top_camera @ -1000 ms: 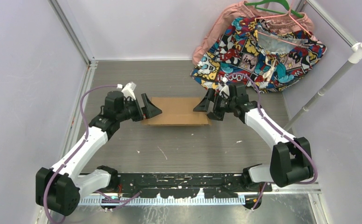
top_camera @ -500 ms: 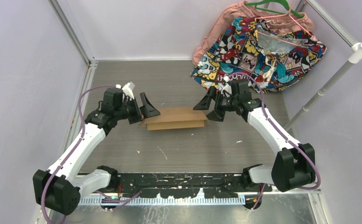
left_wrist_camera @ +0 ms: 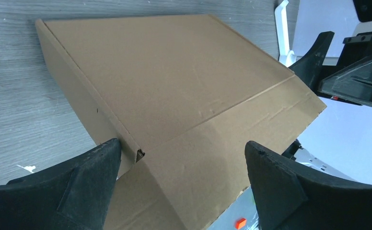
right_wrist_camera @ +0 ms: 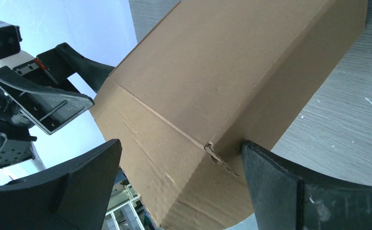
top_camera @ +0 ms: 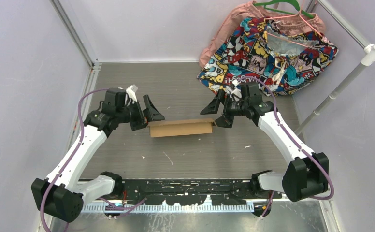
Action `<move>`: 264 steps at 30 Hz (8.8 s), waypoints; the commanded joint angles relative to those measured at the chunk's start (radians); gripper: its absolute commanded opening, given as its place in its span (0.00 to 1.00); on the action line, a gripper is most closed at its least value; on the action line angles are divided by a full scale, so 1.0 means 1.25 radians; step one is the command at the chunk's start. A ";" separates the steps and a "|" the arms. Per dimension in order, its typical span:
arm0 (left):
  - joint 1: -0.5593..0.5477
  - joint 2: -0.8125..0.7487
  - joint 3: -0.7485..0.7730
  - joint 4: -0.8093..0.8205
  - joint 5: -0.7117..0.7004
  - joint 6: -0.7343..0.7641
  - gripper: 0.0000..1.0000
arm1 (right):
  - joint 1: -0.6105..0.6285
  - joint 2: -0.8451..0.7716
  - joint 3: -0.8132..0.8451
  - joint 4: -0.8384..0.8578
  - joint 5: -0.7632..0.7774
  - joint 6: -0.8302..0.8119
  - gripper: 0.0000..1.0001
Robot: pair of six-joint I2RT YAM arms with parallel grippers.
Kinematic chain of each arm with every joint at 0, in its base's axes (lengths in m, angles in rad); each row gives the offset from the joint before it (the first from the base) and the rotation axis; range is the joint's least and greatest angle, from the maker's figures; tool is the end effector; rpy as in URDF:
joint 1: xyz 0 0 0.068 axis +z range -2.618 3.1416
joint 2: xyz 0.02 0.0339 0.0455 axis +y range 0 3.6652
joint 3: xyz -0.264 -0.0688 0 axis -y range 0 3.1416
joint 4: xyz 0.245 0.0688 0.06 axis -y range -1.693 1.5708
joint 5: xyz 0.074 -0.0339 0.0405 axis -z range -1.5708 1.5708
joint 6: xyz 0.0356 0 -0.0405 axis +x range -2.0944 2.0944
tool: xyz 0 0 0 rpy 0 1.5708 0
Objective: Fold the paper box
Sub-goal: Close the paper box at the center of the board.
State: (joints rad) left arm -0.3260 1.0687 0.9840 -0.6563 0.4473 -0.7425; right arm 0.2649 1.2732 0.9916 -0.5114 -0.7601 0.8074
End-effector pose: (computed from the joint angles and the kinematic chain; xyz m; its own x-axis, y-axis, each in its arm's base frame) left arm 0.2039 -0.0852 0.3124 -0.8708 -0.3491 -0.3462 0.0031 0.7002 -0.7140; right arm 0.2490 0.0930 0.2843 -0.9496 0.2850 -0.1305 0.0430 0.5309 0.8464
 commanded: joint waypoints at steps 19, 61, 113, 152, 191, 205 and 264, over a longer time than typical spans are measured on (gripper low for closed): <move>0.062 0.100 0.071 0.025 0.137 -0.023 1.00 | 0.004 0.048 0.054 0.045 -0.063 0.031 1.00; 0.197 0.263 0.161 0.013 0.176 0.052 1.00 | -0.106 0.229 0.171 0.004 -0.030 -0.069 1.00; 0.218 0.333 0.226 -0.025 0.261 0.097 1.00 | 0.148 -0.200 0.002 0.201 0.571 -0.662 0.64; 0.218 0.330 0.217 -0.015 0.263 0.092 1.00 | 0.163 -0.128 0.045 0.177 0.491 -0.659 0.43; 0.228 0.310 0.234 -0.075 0.195 0.118 0.75 | 0.176 -0.095 0.073 0.149 0.524 -0.667 0.16; 0.232 0.289 0.251 -0.098 0.182 0.125 0.73 | 0.176 -0.092 0.084 0.140 0.530 -0.664 0.02; 0.146 0.092 0.324 -0.183 0.017 0.461 0.43 | 0.183 -0.078 0.112 0.104 0.527 -0.652 0.02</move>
State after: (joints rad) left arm -0.0982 1.2255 1.3556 -0.8772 0.5339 -0.2253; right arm 0.4881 1.1790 1.0805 -0.3977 -0.1062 -0.0170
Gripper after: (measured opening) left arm 0.374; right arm 0.042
